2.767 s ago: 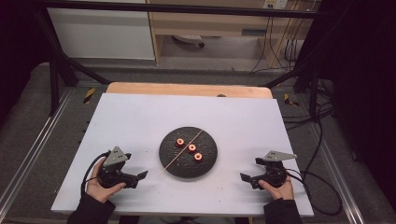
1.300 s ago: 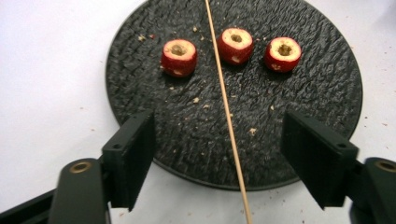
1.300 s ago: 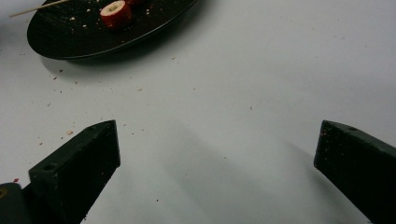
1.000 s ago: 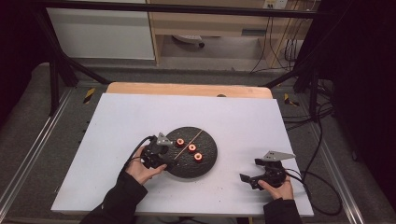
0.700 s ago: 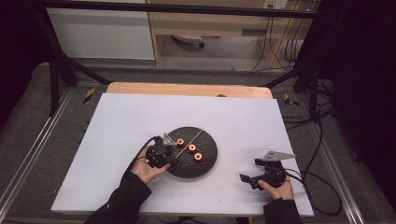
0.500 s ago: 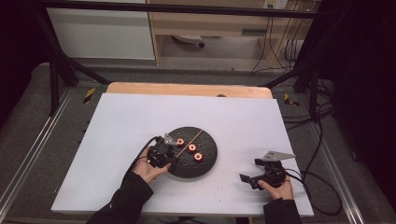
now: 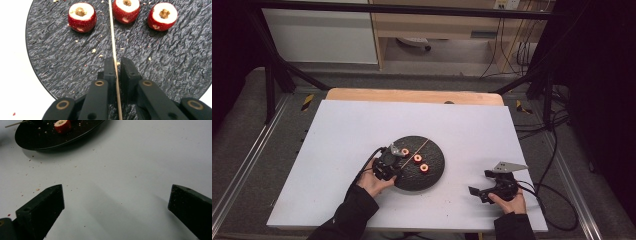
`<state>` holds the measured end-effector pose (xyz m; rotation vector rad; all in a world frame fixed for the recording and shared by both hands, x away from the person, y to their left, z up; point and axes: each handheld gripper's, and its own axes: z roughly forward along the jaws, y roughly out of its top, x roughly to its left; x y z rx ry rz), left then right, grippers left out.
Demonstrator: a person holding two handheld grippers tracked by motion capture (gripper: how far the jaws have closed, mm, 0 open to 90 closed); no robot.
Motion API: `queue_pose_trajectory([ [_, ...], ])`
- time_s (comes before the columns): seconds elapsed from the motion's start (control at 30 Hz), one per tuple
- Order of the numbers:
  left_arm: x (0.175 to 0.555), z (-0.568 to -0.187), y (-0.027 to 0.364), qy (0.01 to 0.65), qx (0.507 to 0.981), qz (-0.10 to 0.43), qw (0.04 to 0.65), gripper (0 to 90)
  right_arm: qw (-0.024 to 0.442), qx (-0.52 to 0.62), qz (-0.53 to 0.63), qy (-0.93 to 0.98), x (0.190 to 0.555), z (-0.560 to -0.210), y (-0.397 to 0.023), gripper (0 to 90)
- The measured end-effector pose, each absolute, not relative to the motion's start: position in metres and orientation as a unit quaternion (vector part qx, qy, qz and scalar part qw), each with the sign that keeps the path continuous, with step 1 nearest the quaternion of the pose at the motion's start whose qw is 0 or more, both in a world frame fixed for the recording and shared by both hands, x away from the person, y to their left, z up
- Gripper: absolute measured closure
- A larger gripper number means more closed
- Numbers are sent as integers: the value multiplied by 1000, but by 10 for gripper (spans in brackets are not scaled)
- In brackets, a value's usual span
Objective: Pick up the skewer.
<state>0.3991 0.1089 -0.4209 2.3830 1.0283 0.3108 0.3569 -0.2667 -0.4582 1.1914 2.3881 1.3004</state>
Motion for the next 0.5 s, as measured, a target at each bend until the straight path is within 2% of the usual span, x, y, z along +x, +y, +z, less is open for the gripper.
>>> queue_pose_trajectory([
  [0.17, 399, -421, 108, 385, 878, 118, 257, 875, 85, 400, 434, 802, 357, -458, -267, 11],
  [0.5, 394, -417, 113, 382, 874, 128, 272, 880, 86, 400, 436, 802, 357, -458, -267, 11],
])
